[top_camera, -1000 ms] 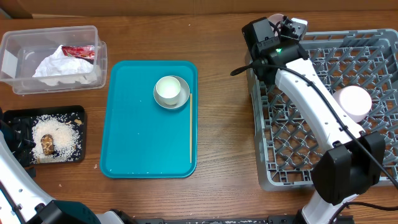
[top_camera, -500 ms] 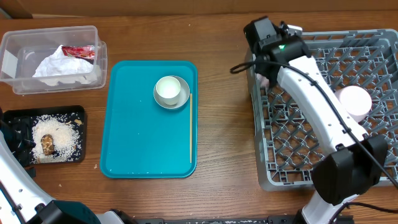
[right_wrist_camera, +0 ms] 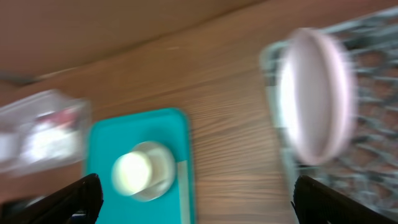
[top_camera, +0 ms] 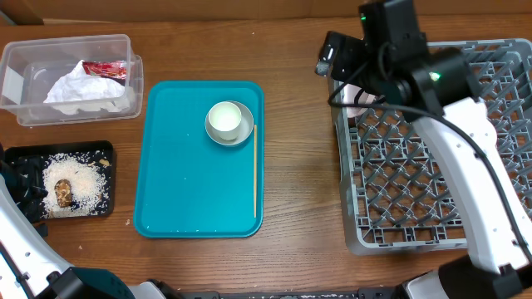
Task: Sort waste into correct bins and load items into the dishwasher
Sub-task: 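Reach the right gripper to the small white bowl and grasp it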
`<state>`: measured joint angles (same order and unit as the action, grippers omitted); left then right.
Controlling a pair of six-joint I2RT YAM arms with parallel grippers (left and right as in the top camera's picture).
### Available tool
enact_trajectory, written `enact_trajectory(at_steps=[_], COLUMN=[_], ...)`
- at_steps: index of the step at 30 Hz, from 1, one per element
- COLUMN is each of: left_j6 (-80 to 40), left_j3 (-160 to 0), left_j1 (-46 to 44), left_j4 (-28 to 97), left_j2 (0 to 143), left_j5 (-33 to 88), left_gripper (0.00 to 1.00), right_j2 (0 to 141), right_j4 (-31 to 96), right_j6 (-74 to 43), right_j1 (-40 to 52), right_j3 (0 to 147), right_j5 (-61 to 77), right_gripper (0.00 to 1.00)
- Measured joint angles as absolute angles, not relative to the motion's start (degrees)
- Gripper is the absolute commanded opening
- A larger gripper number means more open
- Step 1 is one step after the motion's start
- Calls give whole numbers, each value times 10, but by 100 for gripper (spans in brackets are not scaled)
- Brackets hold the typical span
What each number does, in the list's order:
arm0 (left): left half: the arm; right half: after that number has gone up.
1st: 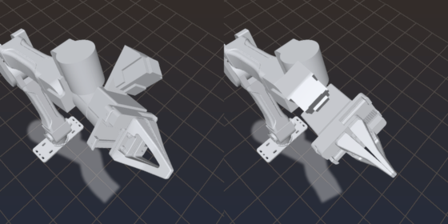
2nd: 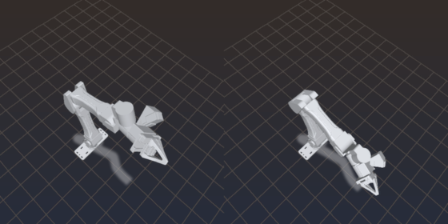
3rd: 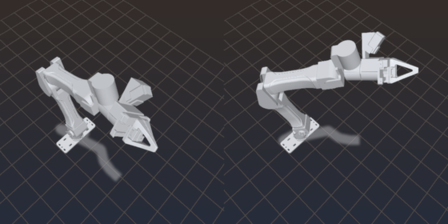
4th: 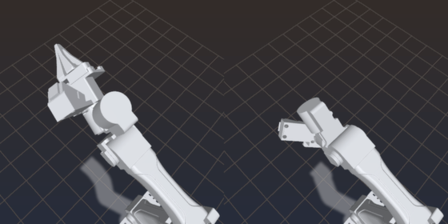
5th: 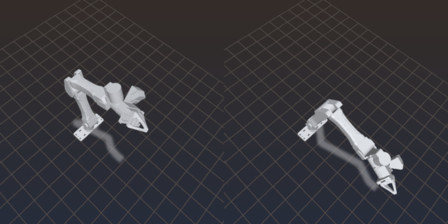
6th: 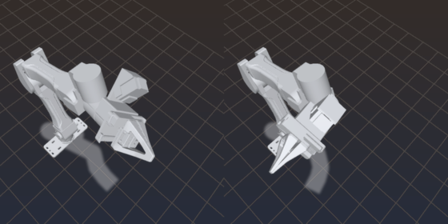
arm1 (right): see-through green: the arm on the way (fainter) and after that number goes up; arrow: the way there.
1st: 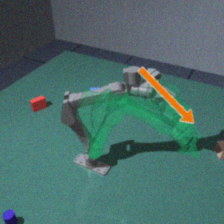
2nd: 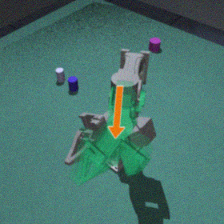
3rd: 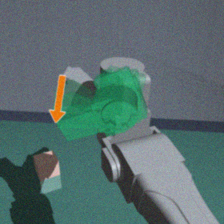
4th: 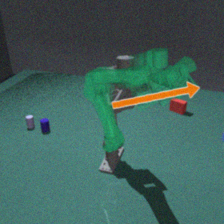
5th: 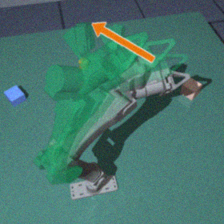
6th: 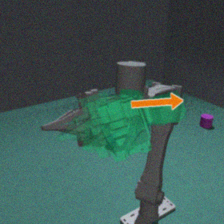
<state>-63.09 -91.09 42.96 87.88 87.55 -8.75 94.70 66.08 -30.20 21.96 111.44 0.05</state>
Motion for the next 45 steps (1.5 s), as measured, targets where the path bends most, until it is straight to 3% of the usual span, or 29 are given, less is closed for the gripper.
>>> enact_trajectory(at_steps=[12,30,32,34,36,40,45], left_j6=[-631,-631,-631,-631,-631,-631,-631], left_j3=[-911,-911,-911,-911,-911,-911,-911], left_j1=[430,430,430,430,430,430,430], left_j4=[879,879,879,879,879,879,879], left_j2=[875,875,875,875,875,875,875], left_j5=[-88,-88,-88,-88,-88,-88,-88], left_gripper=[100,100,100,100,100,100,100], right_j2=[1016,1229,1239,1248,1258,1273,1283], right_j4=[598,487,472,461,451,441,423], right_j6=[-255,-72,-60,-53,-46,-43,-43], right_j1=[311,541,544,542,537,527,522], right_j3=[1113,1107,1107,1107,1106,1106,1106], right_j5=[113,-122,-133,-142,-148,-156,-159], right_gripper=[96,91,87,75,69,61,59])
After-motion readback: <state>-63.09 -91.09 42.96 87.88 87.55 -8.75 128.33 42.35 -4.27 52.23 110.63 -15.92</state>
